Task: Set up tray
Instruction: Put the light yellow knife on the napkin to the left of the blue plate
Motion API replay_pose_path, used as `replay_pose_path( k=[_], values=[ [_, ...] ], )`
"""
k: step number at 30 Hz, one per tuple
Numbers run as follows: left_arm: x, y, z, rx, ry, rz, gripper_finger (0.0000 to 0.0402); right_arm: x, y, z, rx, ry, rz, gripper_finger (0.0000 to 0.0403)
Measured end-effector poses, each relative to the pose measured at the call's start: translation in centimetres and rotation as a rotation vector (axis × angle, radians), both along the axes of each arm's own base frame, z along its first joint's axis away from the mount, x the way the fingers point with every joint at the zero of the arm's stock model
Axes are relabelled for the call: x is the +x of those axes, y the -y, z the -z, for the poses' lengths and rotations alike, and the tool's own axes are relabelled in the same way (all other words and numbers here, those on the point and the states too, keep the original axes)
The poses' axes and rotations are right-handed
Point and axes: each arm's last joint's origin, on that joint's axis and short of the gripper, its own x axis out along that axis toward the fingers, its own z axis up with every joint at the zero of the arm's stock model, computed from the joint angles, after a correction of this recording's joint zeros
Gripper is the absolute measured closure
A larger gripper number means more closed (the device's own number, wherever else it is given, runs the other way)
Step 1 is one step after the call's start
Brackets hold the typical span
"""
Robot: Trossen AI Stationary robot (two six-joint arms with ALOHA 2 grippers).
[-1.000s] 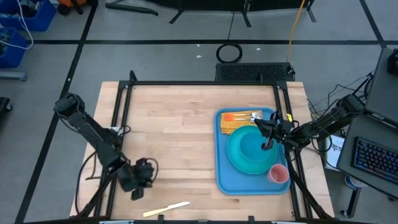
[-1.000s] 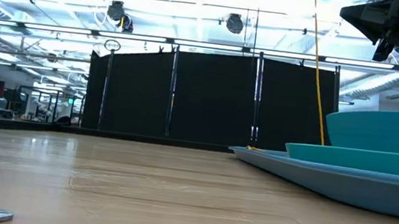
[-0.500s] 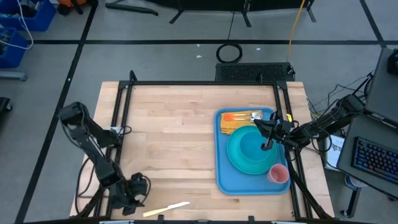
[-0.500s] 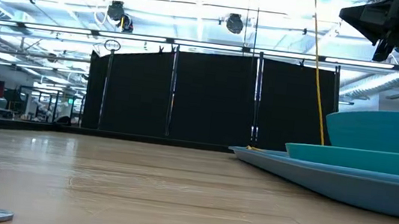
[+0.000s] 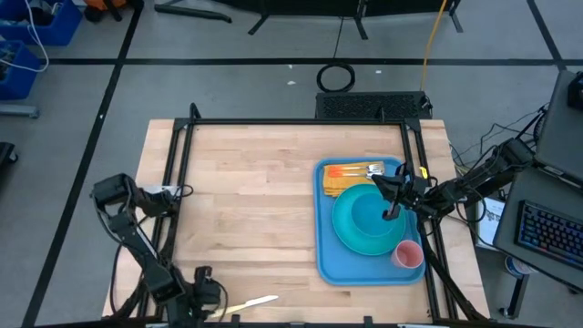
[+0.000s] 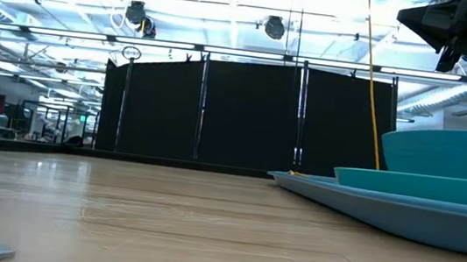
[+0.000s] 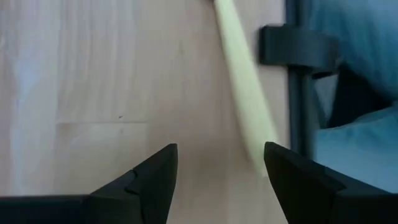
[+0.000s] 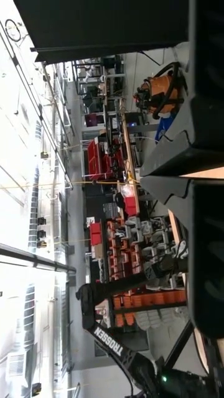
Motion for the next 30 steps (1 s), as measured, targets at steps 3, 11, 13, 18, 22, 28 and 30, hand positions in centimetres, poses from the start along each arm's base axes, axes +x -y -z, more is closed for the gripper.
replay_pose_path(
  k=[3,11,13,18,22,28,30],
  values=[
    [0.3,0.7,-0.3,0.027,0.000,0.025,0.0156,0.0,0.0,0.0,0.000,0.000,0.000,0.0403],
    [0.2,1.1,-0.4,0.053,-0.011,0.015,0.0156,0.0,0.0,0.0,0.000,0.000,0.000,0.0403],
    [0.1,1.3,-0.5,0.035,0.001,0.017,0.0156,0.0,0.0,0.0,0.000,0.000,0.000,0.0403],
    [-0.2,1.6,-0.5,0.040,0.033,0.029,0.0156,0.0,0.0,0.0,0.000,0.000,0.000,0.0403],
    [-0.3,2.3,0.4,0.022,0.033,0.051,0.0156,0.0,0.0,0.0,0.000,0.000,0.000,0.0403],
    [-0.4,2.6,1.1,0.037,0.036,0.049,0.0156,0.0,0.0,0.0,0.000,0.000,0.000,0.0403],
    [-0.5,2.7,1.1,0.043,0.046,0.047,0.0156,0.0,0.0,0.0,0.000,0.000,0.000,0.0403]
  ],
)
